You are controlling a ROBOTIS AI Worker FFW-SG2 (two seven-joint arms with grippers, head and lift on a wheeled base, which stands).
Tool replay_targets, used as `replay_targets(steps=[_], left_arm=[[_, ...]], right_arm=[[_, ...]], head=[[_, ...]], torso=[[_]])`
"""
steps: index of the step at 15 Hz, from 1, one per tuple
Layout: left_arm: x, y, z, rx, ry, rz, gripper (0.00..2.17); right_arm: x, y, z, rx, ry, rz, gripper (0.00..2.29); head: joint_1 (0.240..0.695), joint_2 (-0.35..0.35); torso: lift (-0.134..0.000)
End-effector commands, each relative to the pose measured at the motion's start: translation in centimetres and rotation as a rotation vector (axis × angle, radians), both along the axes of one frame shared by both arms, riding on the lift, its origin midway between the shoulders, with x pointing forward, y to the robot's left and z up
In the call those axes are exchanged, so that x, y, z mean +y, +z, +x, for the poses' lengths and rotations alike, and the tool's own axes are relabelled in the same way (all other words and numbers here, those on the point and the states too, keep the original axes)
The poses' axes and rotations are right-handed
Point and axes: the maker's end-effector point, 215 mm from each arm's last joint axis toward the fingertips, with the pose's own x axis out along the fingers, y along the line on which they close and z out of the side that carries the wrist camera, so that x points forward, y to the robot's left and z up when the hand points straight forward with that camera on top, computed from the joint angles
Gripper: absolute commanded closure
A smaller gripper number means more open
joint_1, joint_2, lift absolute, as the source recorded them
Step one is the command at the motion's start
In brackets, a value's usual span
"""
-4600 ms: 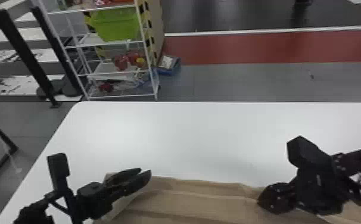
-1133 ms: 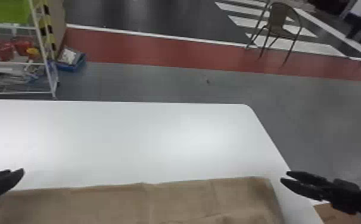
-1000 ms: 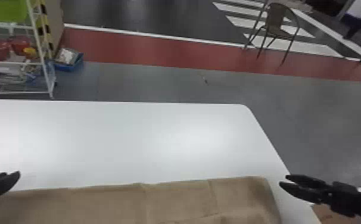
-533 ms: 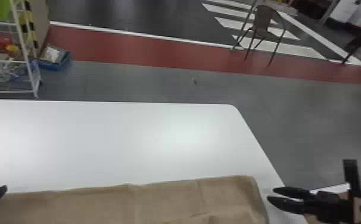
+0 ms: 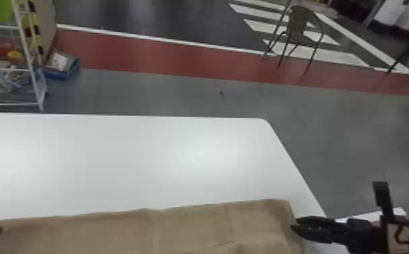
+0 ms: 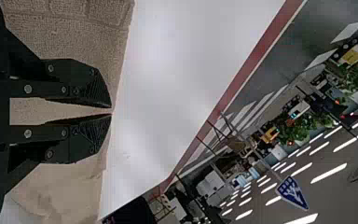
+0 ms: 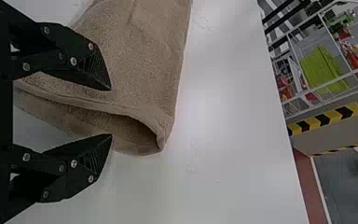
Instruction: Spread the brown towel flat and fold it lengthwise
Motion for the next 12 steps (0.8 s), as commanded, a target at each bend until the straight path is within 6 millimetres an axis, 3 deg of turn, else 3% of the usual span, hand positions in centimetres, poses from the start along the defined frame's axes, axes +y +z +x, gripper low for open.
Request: replay_targets(steps=[1,3,7,12], left_arm=[[0.8,0.0,-0.2,0.006,0.017,0.008,1.42],[1.7,-0.3,-0.3,0.012,0.033,0.027,1.42],[3.0,-1.5,-0.5,0.04,0.054,0.088,1.43],[3.2,-3.2,-1.2,0.079,0.05,0.142,1.43]], right_arm=[[0.0,0.8,0.2,-0.009,0.003,0.0,0.84],[0.3,1.1,0.3,-0.011,0.008,-0.002,1.19],[0.0,2.0,0.4,-0.024,-0.003,0.011,1.21],[-0.2,2.5,1.1,-0.039,-0.008,0.014,1.21]], head=[[0.695,-0.35],[0.695,-0.35],[0.695,-0.327],[0.695,-0.313]], torso=[[-0.123],[-0.123],[-0.123],[-0.123]])
